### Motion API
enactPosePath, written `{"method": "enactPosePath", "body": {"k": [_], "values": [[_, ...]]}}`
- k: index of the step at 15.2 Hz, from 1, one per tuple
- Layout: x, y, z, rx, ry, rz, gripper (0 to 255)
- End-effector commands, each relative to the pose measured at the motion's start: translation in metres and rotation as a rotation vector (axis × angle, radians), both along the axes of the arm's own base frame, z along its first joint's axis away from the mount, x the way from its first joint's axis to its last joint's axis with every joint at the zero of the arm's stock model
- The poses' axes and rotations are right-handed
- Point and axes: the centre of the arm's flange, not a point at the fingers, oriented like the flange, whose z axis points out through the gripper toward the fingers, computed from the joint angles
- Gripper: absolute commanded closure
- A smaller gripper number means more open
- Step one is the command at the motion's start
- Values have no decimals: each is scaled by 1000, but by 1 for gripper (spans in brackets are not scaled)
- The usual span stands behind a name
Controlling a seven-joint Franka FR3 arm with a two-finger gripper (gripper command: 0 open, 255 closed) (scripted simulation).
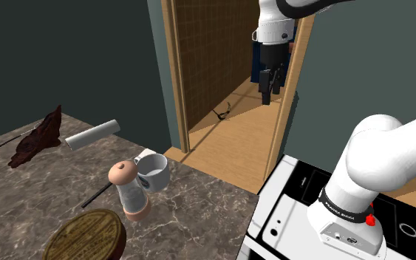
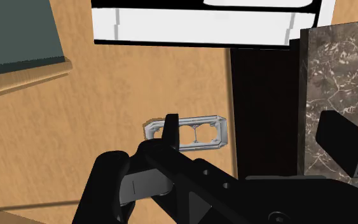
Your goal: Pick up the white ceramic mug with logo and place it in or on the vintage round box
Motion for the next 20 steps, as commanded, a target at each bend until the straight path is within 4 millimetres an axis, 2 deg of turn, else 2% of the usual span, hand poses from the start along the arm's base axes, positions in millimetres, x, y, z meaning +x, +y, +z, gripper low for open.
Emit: {"method": "enactPosePath", "body": {"k": [1,20], "values": [[0,0,0,0,0,0,0],[153,162,-101,37,-36,53,0]]}}
